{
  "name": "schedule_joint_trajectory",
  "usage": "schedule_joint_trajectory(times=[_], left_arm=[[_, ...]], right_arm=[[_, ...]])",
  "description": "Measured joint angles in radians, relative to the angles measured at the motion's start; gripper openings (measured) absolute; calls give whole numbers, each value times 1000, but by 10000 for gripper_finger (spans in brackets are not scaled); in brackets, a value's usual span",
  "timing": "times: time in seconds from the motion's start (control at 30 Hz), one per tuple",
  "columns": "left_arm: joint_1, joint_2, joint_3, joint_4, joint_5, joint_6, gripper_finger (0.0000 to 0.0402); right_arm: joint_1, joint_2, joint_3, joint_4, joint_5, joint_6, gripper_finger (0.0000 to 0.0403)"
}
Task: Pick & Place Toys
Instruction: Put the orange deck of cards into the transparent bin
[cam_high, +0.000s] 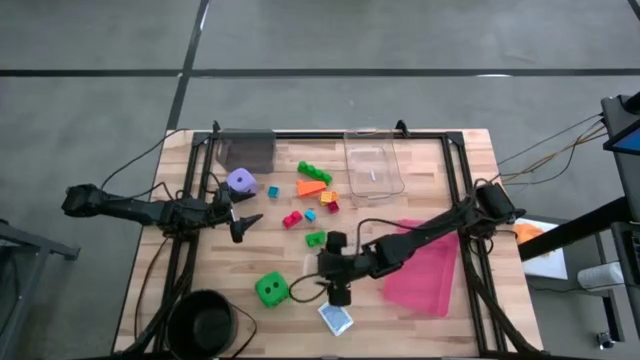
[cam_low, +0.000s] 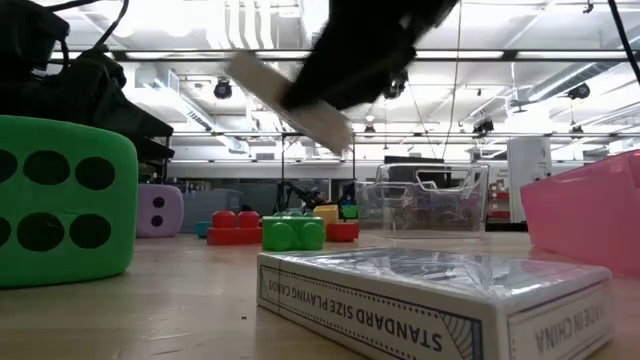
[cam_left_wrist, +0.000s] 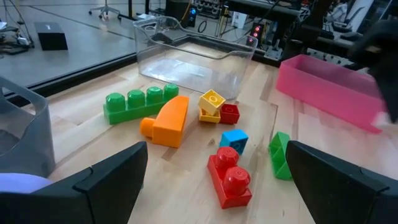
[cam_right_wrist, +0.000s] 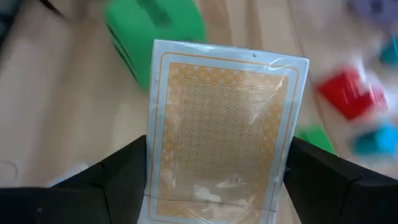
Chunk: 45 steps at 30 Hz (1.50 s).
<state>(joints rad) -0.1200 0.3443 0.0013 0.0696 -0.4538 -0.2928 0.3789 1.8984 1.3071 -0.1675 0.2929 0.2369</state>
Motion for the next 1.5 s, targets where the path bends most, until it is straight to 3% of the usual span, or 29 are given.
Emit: schedule_joint_trajectory(times=[0.3,0.47,0.77,1.1,1.27,1.5], left_arm=[[0,0,0,4,-3,8,382],[0,0,0,20,-3,8,382],[0,0,0,24,-3,8,382],[0,0,0,24,-3,8,382],[0,0,0,23,-3,9,382],[0,0,0,24,-3,8,382]], right_arm=[[12,12,-294,689,-16,-87,304],[11,6,-416,878,-16,-86,304],[-33,-100,-493,886,61,-125,304],[-138,-378,-622,813,151,-207,304],[-233,-523,-713,784,196,-224,304],[-422,-650,-761,552,215,-198,304]])
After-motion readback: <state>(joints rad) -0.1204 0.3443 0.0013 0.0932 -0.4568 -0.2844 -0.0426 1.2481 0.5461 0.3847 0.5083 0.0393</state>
